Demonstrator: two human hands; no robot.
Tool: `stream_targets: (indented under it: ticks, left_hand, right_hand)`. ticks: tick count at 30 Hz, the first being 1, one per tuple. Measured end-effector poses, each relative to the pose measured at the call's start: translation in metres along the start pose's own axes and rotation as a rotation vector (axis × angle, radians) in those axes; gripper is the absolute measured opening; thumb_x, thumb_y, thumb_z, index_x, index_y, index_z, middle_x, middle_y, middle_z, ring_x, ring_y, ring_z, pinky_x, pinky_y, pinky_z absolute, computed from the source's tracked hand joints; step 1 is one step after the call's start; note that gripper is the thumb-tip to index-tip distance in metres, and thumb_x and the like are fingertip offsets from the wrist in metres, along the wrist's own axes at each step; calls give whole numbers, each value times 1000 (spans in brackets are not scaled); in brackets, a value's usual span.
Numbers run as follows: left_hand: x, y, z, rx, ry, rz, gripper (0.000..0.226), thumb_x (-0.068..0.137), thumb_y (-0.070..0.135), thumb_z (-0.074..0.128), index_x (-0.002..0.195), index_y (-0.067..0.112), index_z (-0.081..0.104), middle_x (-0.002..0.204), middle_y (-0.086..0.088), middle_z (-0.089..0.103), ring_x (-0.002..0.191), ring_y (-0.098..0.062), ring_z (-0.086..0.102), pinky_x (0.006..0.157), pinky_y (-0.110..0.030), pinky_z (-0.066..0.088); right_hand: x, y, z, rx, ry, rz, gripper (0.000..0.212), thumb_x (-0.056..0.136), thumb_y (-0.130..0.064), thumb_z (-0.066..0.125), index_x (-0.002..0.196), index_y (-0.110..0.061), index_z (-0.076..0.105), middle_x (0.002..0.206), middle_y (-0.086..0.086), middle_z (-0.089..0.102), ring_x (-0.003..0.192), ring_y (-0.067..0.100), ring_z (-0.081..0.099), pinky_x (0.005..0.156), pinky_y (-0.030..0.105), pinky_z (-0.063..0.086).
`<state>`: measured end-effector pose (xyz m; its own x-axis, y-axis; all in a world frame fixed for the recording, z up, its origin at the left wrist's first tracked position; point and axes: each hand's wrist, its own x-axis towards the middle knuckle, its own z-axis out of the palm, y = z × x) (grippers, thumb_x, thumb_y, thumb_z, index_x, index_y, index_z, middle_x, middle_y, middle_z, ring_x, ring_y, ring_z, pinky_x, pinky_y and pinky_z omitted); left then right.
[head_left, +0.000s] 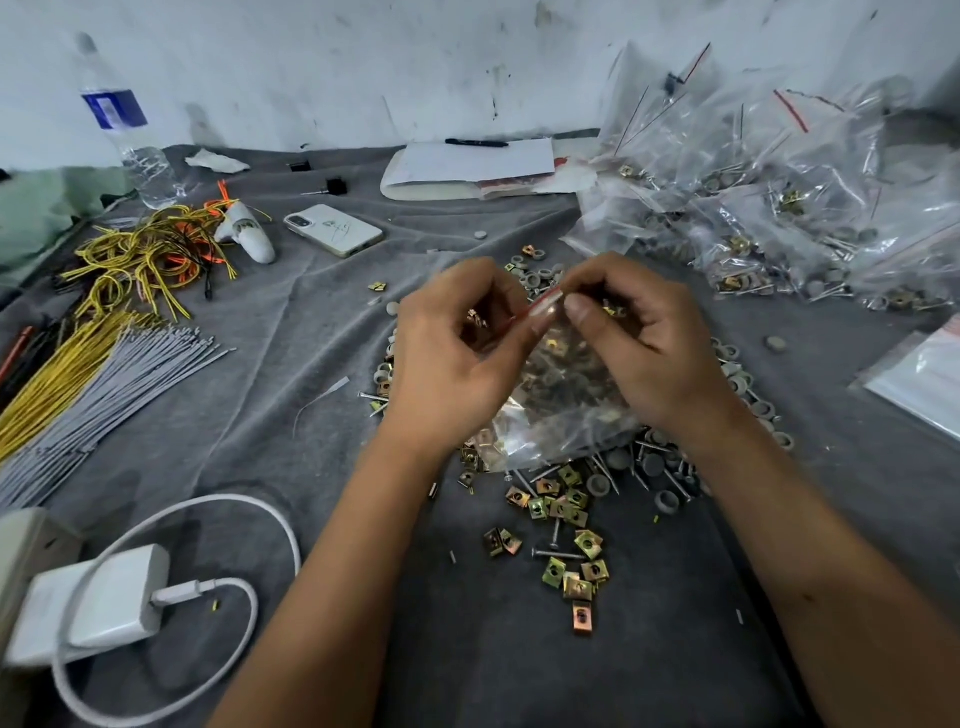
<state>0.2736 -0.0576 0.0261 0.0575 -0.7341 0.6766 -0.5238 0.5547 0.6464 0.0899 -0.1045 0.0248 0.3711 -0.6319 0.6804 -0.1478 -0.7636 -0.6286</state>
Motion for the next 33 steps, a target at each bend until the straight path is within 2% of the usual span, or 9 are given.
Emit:
stream_targets:
  ticks: [2,5,10,14,20,26,33]
  left_hand:
    - [-1,-2,2,30,-54,-14,16,87,19,81,82,14,66,73,4,60,66,-16,56,59,-29,44]
    - [-5,-9,6,99,-146,-46,12,87,16,79,83,13,68,76,3,63,71,-16,59,63,-36,47]
    - [-9,-14,9,84,-214,-95,8,88,18,72,83,12,69,77,2,64,73,-16,58,67,-37,46]
    - [-9,-14,8,48,-208,-138,11,87,20,71,79,13,68,76,0,64,72,-22,60,69,-45,50]
    - [-9,-13,8,27,-200,-139,11,87,17,71,77,10,69,74,4,60,68,-17,55,64,-33,41]
    - [-10,-13,10,-17,-202,-180,8,89,6,77,84,8,71,77,0,68,70,-19,63,66,-35,51]
    - [-11,-15,10,10,-167,-171,7,88,16,75,84,12,72,73,7,66,65,-8,58,62,-29,45]
  right_hand:
    - [0,1,2,-50,-29,11,9,98,-6,65,102,-9,73,91,-3,72,87,7,67,77,21,52]
    - [-2,7,5,-173,-54,27,7,93,-8,72,99,-7,76,89,-1,74,83,10,69,76,26,55]
    - [-5,8,4,-186,-39,65,9,88,-17,80,96,-13,79,85,-13,71,82,1,69,75,12,50]
    - [-6,12,4,-183,-65,81,10,91,-14,76,101,-14,78,90,-20,70,87,-3,69,80,12,50]
    - [-5,11,3,-203,-87,51,6,92,-13,75,97,-12,78,86,-14,71,82,1,68,75,17,52]
    - [-5,8,0,-205,-136,75,4,92,-11,74,91,-14,76,81,-8,72,76,8,67,69,31,55]
    - [-5,7,2,-184,-134,83,3,93,-13,74,93,-14,77,84,-8,72,79,6,67,72,25,54]
